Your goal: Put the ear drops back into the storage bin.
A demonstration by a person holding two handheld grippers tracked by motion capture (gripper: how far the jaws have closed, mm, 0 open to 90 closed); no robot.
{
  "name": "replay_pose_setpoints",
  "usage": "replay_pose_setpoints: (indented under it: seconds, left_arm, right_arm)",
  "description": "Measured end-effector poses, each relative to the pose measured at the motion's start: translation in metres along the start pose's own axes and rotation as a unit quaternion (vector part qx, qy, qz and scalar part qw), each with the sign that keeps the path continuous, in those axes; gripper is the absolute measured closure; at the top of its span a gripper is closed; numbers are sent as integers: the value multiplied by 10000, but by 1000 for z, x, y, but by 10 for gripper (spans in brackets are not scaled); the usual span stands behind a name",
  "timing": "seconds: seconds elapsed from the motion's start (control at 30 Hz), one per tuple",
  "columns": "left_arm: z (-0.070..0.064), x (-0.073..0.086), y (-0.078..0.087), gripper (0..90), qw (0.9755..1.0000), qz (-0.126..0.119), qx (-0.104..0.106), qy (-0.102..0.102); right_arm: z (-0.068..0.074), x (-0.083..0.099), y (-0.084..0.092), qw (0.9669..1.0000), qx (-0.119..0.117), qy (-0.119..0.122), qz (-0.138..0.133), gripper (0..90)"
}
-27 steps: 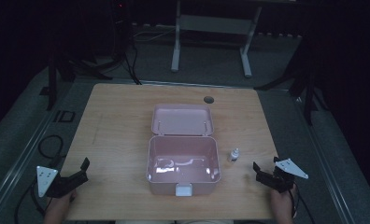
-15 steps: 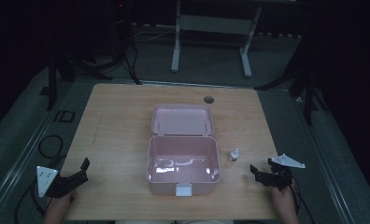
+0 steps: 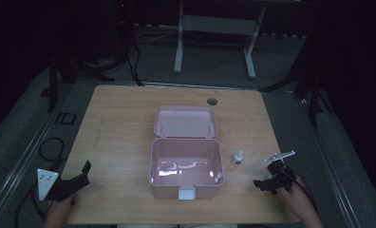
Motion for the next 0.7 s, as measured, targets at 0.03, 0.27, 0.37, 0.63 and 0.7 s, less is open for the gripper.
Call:
replay_pose_setpoints:
  seconds: [0.03, 0.27, 0.37, 0.63, 0.7]
  left_arm:
    - [0, 0, 0, 4, 10000, -2, 2, -3]
    - [0, 0, 0, 4, 10000, -1, 2, -5]
    - [0, 0, 0, 4, 10000, 1, 10, -9]
    - [0, 0, 0, 4, 10000, 1, 11, -10]
    - [0, 0, 0, 4, 10000, 4, 14, -10]
  right_arm:
    - [2, 0, 2, 9999, -29, 80, 111, 122]
    - [11, -2, 16, 9936, -392, 423, 974, 122]
    - [13, -2, 17, 9893, -555, 606, 1208, 122]
    - [21, 0, 18, 9744, -897, 940, 1836, 126]
    - [21, 2, 17, 9700, -914, 1076, 1980, 133]
Point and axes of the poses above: each handheld gripper's, and its own axes: y roughly backward along the jaws, x roughly out of its underside, z roughly to its left, the point moved 8 cm from there along -y, roughly forward along the jaws, and after that the axes turned 15 degrees about y, right-handed, at the moved point
